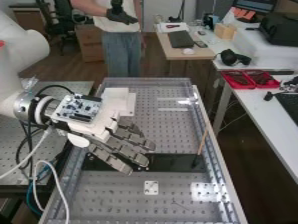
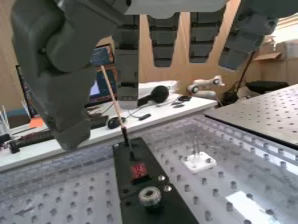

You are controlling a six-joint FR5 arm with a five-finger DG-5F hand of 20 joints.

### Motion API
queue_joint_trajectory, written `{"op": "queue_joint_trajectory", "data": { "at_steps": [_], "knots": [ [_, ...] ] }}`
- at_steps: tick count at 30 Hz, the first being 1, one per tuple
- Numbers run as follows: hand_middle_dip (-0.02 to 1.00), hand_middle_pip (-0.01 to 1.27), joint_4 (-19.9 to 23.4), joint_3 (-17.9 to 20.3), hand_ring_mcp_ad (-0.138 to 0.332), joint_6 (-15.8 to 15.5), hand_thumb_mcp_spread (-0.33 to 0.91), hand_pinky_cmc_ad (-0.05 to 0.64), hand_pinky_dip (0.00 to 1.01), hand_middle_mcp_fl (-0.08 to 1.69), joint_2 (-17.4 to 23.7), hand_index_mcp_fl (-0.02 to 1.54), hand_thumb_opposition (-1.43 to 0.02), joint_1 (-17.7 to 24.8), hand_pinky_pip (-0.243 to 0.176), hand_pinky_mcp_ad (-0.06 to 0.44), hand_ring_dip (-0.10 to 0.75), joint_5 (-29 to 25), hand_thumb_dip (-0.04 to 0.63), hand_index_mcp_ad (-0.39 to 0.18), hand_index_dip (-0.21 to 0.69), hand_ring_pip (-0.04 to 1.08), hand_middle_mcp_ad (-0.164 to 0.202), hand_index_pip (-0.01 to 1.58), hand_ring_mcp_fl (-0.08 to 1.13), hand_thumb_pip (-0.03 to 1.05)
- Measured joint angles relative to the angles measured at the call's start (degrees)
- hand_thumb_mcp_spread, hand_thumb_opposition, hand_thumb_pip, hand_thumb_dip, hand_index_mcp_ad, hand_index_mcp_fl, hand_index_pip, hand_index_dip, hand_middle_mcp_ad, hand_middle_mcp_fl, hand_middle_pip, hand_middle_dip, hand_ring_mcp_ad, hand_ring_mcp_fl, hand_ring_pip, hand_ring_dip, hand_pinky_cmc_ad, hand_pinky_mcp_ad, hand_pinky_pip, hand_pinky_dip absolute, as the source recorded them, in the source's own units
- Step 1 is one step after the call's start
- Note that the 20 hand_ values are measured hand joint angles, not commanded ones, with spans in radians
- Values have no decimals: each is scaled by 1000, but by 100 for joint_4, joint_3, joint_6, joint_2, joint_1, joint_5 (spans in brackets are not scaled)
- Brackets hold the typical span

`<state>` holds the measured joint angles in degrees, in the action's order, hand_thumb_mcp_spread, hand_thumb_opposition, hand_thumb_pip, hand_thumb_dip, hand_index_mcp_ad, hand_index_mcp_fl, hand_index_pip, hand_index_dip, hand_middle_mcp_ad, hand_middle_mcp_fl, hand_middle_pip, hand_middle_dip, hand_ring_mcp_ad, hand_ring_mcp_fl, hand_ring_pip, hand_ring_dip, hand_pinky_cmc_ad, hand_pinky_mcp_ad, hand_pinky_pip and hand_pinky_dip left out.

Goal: Grab the bearing and place it in the white container

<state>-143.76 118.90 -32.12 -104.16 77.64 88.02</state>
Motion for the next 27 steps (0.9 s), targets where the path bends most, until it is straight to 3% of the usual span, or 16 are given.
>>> {"op": "queue_joint_trajectory", "data": {
  "at_steps": [7, 18, 27],
  "knots": [
    [147, 138, 401, 58, 178, 186, 407, 328, 176, 19, -247, 103, -799, 17, -75, 262, 51, -77, 206, -73, 159, 105, 82, 1115, 17, 522],
    [148, 138, 780, 100, 178, 84, 417, 346, 176, 19, -443, 87, -799, -10, -73, 262, 51, -85, 204, -73, 220, 103, 82, 1278, 17, 510],
    [148, 138, 445, -233, 162, -269, 461, 346, 176, 23, -594, 75, -819, -270, -73, 262, 51, 488, 222, -80, 267, 103, 82, 1316, 17, 510]
  ]
}}
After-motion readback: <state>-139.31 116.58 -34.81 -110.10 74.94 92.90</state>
